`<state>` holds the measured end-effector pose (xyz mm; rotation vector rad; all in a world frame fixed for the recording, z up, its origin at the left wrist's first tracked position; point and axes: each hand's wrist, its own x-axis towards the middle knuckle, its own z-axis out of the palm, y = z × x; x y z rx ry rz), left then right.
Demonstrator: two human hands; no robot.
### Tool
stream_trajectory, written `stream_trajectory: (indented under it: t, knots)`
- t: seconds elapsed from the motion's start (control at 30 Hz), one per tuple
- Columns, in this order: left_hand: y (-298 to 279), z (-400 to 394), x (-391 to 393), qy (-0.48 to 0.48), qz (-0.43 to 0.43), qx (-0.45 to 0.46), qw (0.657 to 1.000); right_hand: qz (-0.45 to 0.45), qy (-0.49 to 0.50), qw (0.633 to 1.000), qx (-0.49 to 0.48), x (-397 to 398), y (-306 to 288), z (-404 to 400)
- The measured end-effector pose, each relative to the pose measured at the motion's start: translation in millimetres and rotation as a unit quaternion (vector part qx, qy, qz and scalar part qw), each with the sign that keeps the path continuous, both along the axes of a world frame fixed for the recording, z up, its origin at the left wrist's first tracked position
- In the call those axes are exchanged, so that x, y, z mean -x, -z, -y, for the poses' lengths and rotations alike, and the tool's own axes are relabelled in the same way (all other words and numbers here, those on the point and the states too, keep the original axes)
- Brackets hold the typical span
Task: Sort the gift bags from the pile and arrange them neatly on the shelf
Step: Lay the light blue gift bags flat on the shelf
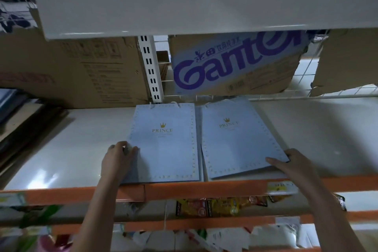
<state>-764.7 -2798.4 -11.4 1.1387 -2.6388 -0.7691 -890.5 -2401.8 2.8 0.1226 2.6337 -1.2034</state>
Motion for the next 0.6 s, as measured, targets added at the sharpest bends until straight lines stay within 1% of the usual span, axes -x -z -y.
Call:
stream_trajectory:
  t: [0.1,0.23,0.4,0.6]
  knots:
    - [2,-9,-1,-0.008,-0.022,0.01,1.0,0.0,-0.039,0.998,-0.043,-3,-4,0]
    - [8,-21,0,-0.009,-0.061,0.036,0.997,-0.013,-0.093,0.987,-0.132,-9,-11,-4]
    - [13,-27,0,-0.012,-0.058,0.054,0.997,-0.045,-0.104,0.971,-0.212,-8,-3,-4]
    - [13,-31,0,-0.019,-0.044,0.08,0.996,-0.039,-0.123,0.968,-0.217,-4,2,-8]
